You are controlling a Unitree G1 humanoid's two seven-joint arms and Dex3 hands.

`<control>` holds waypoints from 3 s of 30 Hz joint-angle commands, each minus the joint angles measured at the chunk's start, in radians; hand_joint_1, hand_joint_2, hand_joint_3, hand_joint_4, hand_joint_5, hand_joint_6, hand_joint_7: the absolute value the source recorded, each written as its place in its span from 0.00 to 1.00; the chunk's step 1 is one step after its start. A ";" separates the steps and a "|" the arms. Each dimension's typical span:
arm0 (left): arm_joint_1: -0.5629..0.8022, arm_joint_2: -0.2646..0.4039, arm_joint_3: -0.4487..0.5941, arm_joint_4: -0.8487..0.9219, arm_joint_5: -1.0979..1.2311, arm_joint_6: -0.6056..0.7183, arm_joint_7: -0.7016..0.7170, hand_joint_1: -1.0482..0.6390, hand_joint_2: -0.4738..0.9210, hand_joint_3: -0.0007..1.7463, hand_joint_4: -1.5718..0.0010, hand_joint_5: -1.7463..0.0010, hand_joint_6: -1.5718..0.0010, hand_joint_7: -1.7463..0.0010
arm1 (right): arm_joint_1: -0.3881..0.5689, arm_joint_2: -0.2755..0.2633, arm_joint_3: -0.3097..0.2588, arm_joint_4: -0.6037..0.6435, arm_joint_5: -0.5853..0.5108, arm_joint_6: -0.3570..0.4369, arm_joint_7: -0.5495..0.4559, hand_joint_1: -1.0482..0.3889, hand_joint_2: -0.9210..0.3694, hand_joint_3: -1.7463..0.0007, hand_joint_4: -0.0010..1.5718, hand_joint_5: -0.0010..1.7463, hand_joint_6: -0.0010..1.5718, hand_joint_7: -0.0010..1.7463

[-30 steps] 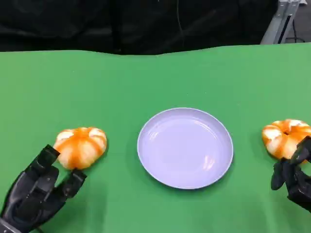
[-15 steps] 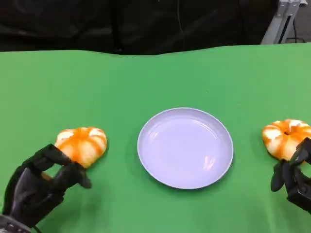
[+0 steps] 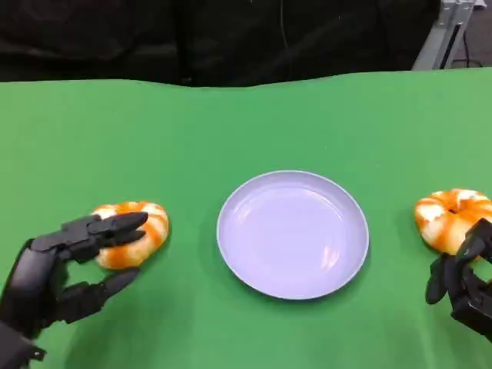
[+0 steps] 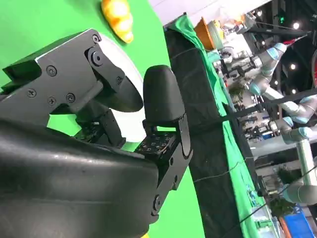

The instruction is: Grasp the bread from the table and place it into the plate.

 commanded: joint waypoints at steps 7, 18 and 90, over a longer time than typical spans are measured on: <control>0.056 0.103 -0.083 -0.110 0.390 -0.057 0.436 0.19 1.00 0.14 0.67 0.92 0.58 1.00 | -0.002 -0.011 -0.003 -0.006 0.000 0.002 -0.008 0.71 0.33 0.24 0.57 1.00 0.48 0.94; 0.106 0.278 -0.244 -0.532 1.013 0.379 0.774 0.06 1.00 0.10 0.74 0.98 0.71 1.00 | -0.002 -0.012 0.000 -0.001 -0.007 -0.003 -0.008 0.71 0.32 0.24 0.57 1.00 0.48 0.94; -0.437 0.328 -0.848 0.402 0.811 0.534 0.870 0.08 1.00 0.11 0.68 1.00 0.69 1.00 | 0.016 -0.001 0.009 -0.032 -0.006 0.008 -0.020 0.71 0.31 0.25 0.57 1.00 0.47 0.95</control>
